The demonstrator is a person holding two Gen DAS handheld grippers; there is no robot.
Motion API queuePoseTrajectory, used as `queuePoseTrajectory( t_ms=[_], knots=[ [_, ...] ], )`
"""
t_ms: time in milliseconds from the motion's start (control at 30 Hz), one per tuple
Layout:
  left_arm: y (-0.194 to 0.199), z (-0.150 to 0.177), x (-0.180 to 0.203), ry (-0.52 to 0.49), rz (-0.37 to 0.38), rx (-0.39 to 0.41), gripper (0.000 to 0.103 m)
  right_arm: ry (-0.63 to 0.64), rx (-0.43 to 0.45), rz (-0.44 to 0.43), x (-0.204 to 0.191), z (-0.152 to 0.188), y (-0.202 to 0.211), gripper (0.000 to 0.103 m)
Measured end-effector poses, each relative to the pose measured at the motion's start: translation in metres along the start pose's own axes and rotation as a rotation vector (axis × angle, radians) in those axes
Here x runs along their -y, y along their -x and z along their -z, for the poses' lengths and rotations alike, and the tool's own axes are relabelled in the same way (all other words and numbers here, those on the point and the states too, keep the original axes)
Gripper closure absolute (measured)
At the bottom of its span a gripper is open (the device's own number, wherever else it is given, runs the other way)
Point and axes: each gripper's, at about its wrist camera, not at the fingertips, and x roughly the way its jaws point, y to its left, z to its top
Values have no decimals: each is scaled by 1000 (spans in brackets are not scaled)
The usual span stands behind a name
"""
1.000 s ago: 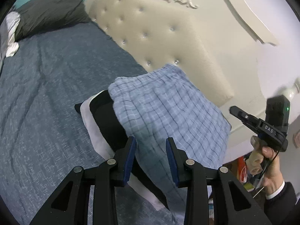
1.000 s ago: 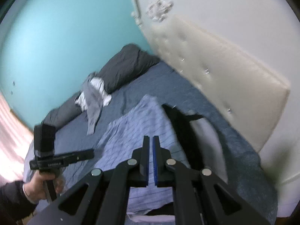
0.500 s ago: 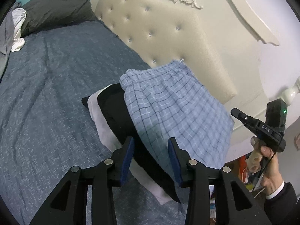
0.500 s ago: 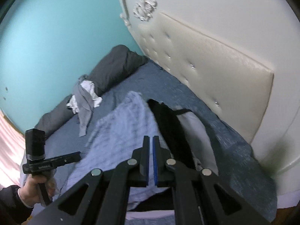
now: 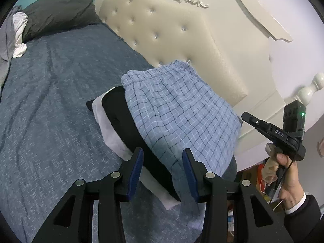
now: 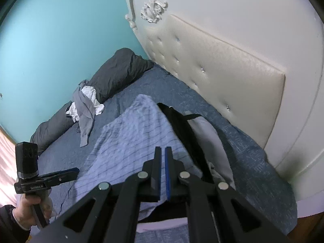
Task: Fold clothes
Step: 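Open both grippers and release the shorts on top of the stack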
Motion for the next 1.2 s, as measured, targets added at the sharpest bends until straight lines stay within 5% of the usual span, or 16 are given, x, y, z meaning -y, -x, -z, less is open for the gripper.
queuePoseTrajectory(
  t_ms=[767, 1200],
  knots=[
    [136, 24, -2, -23, -100, 133, 44, 104, 78, 4, -143, 25, 57, 99],
    [199, 54, -4, -37, -137, 193, 27, 122, 113, 30, -198, 55, 92, 99]
  ],
)
